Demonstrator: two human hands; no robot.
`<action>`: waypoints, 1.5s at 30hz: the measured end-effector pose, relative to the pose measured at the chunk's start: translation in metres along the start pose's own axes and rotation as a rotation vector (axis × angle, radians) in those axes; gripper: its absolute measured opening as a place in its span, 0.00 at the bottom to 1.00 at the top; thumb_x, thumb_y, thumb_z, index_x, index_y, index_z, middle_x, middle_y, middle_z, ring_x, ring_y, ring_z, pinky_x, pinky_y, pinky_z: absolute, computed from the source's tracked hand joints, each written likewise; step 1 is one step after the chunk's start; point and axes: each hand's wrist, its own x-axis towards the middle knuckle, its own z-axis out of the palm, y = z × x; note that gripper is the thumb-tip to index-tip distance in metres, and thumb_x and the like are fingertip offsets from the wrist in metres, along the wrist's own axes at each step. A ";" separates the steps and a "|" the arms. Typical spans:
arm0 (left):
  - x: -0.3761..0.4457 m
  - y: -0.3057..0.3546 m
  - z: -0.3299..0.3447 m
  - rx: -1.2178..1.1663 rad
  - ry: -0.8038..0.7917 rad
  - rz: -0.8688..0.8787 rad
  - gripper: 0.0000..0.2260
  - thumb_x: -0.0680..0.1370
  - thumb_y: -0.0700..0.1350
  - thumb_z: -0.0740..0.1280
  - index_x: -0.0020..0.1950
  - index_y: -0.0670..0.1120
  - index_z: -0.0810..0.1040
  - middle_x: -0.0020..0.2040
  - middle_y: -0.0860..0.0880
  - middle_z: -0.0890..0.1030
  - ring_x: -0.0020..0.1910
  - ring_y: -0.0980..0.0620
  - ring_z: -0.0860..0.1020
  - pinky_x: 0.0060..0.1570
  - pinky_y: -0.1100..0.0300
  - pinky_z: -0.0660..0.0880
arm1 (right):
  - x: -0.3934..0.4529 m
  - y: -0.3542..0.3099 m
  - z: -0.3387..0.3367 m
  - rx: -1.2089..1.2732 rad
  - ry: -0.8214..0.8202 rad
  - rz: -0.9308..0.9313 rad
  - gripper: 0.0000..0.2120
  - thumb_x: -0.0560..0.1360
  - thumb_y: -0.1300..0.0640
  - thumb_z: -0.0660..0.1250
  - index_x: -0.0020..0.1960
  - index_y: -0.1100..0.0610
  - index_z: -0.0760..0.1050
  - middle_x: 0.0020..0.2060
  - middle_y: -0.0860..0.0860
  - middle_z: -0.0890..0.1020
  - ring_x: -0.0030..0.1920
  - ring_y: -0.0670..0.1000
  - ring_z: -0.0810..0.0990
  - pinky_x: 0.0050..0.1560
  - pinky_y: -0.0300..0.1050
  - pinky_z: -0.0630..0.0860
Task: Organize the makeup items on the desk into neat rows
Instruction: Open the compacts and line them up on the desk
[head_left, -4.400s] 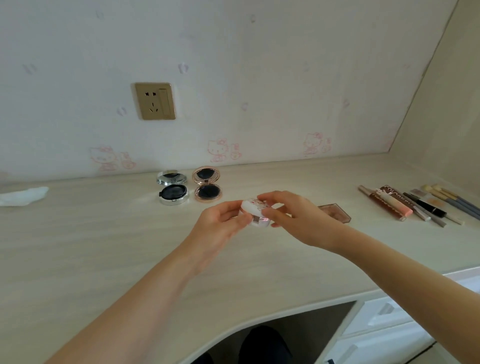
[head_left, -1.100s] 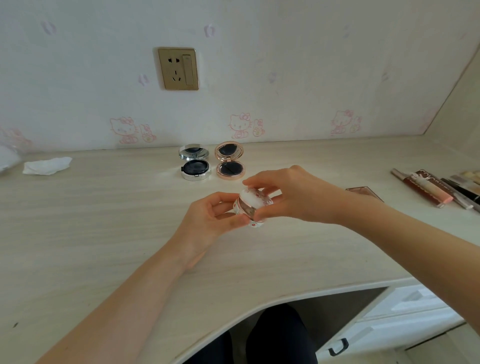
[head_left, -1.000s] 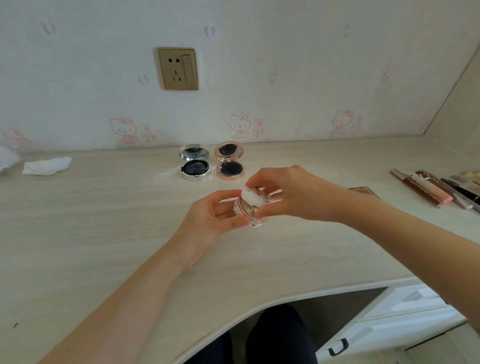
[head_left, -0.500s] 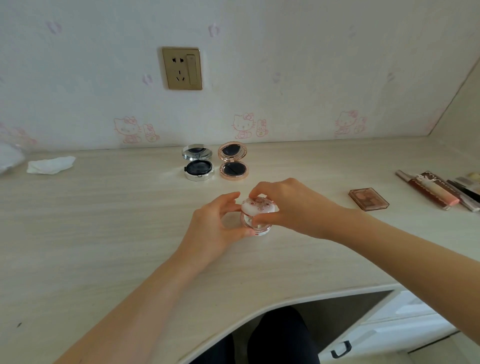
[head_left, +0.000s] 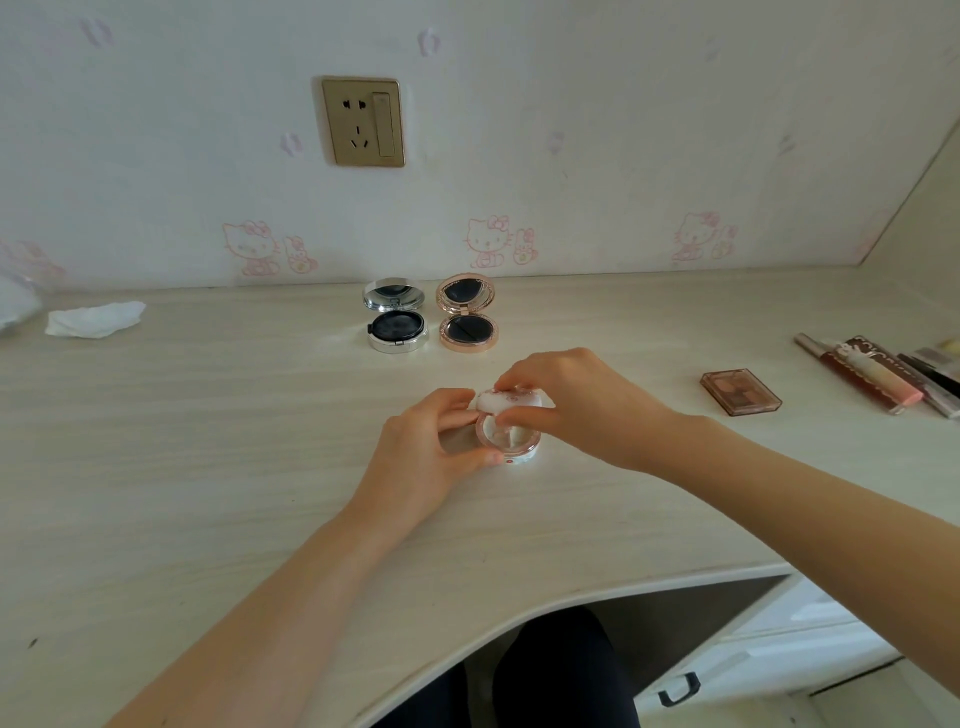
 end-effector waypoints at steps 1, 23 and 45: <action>-0.001 0.001 0.000 0.009 0.002 -0.002 0.25 0.64 0.48 0.80 0.58 0.50 0.76 0.51 0.62 0.82 0.55 0.69 0.76 0.56 0.73 0.68 | 0.002 0.000 -0.001 -0.004 -0.001 0.000 0.18 0.76 0.43 0.64 0.60 0.52 0.77 0.53 0.47 0.81 0.54 0.48 0.77 0.54 0.46 0.74; -0.007 0.008 -0.001 0.067 -0.011 0.104 0.15 0.68 0.45 0.78 0.53 0.51 0.82 0.42 0.70 0.79 0.47 0.74 0.76 0.50 0.78 0.67 | 0.032 0.006 -0.012 0.036 -0.068 0.115 0.14 0.79 0.49 0.60 0.54 0.54 0.81 0.47 0.51 0.83 0.49 0.52 0.78 0.51 0.44 0.73; -0.006 0.007 0.001 0.117 0.003 0.129 0.15 0.68 0.50 0.77 0.53 0.52 0.81 0.48 0.60 0.83 0.49 0.68 0.78 0.49 0.76 0.69 | -0.025 0.013 0.023 0.312 0.145 0.307 0.23 0.80 0.47 0.59 0.72 0.54 0.65 0.64 0.48 0.77 0.64 0.50 0.75 0.63 0.43 0.70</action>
